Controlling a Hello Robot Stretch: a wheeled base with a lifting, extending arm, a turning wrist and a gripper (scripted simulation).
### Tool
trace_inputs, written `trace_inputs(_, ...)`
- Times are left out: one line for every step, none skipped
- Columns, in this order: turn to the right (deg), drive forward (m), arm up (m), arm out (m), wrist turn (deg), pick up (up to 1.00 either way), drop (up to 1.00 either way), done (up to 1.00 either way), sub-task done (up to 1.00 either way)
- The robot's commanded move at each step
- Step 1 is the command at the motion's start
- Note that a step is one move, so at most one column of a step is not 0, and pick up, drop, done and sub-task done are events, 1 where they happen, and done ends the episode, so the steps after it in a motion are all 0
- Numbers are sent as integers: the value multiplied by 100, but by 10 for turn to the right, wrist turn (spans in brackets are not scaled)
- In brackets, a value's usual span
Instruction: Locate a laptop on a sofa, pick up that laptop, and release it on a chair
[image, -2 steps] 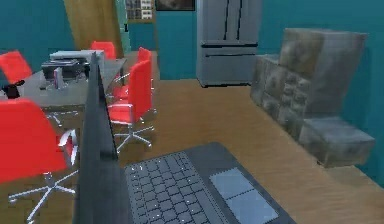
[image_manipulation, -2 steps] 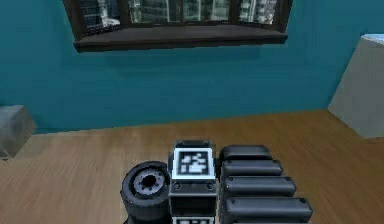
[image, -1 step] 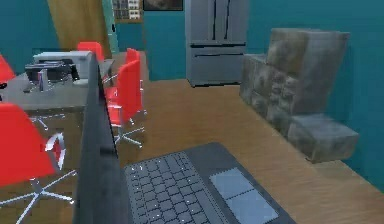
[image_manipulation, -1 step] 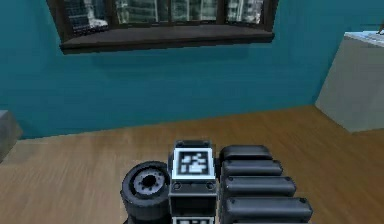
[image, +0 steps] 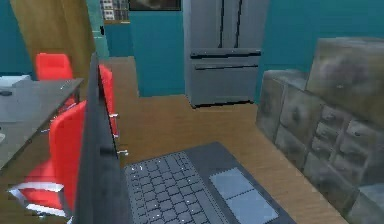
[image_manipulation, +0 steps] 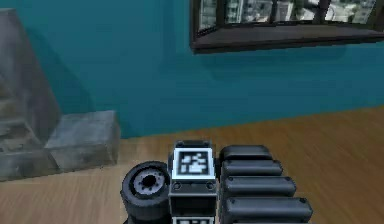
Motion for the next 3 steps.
trace_inputs(0,80,0,0,0,0,0,0,0)
trace_inputs(30,0,0,0,0,0,0,0,0)
trace_inputs(0,15,0,0,0,0,0,0,0)
